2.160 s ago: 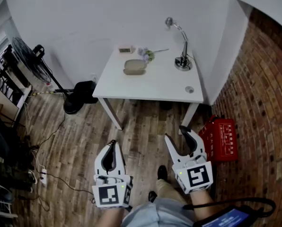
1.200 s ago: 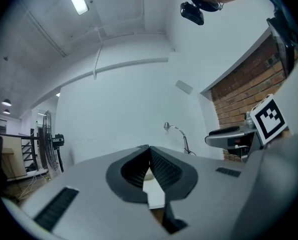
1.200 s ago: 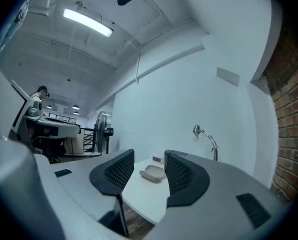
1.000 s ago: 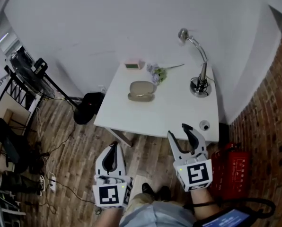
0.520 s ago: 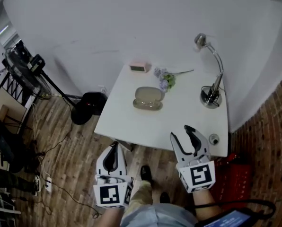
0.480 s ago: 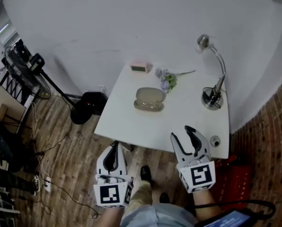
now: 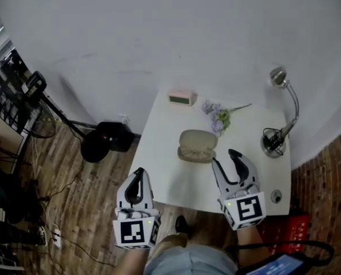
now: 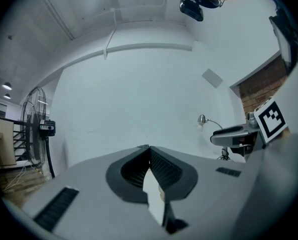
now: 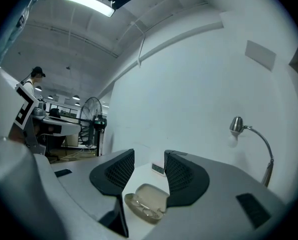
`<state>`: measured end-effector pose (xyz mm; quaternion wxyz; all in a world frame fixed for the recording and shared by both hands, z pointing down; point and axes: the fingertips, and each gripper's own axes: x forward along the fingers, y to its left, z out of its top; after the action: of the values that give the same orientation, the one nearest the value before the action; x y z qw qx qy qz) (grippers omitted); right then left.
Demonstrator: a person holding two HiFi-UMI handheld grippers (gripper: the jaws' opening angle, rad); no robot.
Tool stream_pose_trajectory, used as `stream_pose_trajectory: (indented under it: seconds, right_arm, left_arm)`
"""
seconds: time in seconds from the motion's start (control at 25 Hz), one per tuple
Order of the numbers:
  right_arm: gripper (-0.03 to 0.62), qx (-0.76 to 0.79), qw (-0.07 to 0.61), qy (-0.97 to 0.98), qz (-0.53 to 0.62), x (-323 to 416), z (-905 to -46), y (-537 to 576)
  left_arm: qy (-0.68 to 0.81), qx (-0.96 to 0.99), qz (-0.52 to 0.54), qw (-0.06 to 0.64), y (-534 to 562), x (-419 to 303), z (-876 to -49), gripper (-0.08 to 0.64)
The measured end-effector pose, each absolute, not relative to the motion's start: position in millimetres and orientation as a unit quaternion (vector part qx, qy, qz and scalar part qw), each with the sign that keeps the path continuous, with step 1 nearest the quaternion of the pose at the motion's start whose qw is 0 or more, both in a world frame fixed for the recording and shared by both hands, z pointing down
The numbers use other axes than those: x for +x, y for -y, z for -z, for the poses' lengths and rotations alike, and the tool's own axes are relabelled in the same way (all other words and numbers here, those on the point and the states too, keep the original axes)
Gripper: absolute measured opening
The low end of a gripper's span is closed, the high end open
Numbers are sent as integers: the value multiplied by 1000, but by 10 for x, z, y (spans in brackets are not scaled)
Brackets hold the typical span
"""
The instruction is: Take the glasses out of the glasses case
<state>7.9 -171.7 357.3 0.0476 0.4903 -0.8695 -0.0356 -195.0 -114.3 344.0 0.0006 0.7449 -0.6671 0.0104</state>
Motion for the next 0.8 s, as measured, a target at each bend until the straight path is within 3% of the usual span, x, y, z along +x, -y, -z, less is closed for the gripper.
stream_pose_trajectory:
  seconds: [0.44,0.8]
  right_arm:
    - [196,509,55,857,65,-162,-3349,2272]
    - [192,482,92,870,41,-193,-3737,2656]
  left_arm:
    - [648,761,4,-4,1779,-2275,-3291,6]
    - [648,761,-17,27,2192,-2215,-3544,6]
